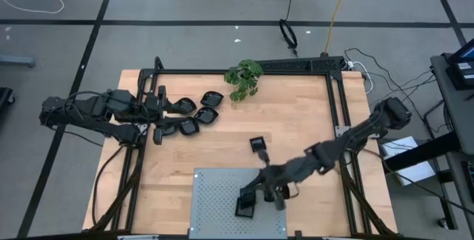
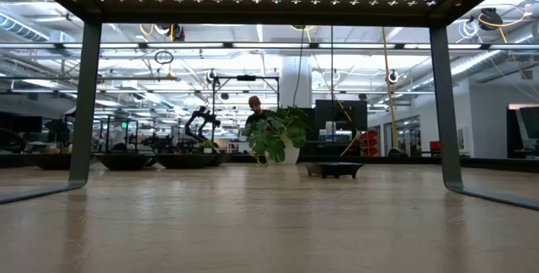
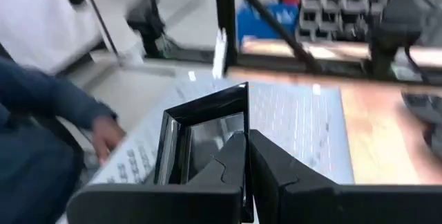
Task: Pick & Place Mini shaped plates
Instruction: Stack the square plate onto the stacked square plate on the shelf
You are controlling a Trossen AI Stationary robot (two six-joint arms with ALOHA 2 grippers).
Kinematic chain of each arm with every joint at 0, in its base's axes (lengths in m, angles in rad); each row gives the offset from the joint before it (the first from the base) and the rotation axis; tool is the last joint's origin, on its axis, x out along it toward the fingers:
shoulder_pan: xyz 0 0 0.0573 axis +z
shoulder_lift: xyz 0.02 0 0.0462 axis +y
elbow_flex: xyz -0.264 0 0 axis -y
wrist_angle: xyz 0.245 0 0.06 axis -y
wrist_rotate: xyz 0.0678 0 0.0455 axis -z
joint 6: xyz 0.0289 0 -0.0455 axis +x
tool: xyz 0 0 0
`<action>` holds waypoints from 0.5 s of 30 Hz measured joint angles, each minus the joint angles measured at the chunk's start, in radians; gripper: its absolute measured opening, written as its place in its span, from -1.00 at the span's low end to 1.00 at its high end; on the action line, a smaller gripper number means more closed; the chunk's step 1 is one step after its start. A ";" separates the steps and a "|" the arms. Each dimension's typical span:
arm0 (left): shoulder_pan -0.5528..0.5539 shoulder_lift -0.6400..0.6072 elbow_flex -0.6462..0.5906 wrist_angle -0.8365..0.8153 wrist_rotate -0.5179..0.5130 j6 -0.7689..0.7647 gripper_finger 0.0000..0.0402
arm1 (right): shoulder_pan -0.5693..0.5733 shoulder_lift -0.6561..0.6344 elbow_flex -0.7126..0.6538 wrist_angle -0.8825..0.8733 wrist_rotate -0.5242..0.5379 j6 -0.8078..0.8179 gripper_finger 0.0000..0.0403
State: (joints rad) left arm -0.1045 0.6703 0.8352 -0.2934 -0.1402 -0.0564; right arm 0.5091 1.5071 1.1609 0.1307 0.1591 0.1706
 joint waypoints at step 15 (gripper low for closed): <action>0.000 0.000 0.000 0.006 0.000 0.000 -0.40 | 0.050 0.135 0.105 -0.093 0.048 0.158 -0.98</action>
State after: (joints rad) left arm -0.1047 0.6702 0.8352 -0.2870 -0.1404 -0.0563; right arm 0.5587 1.6426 1.2659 0.0376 0.2072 0.3286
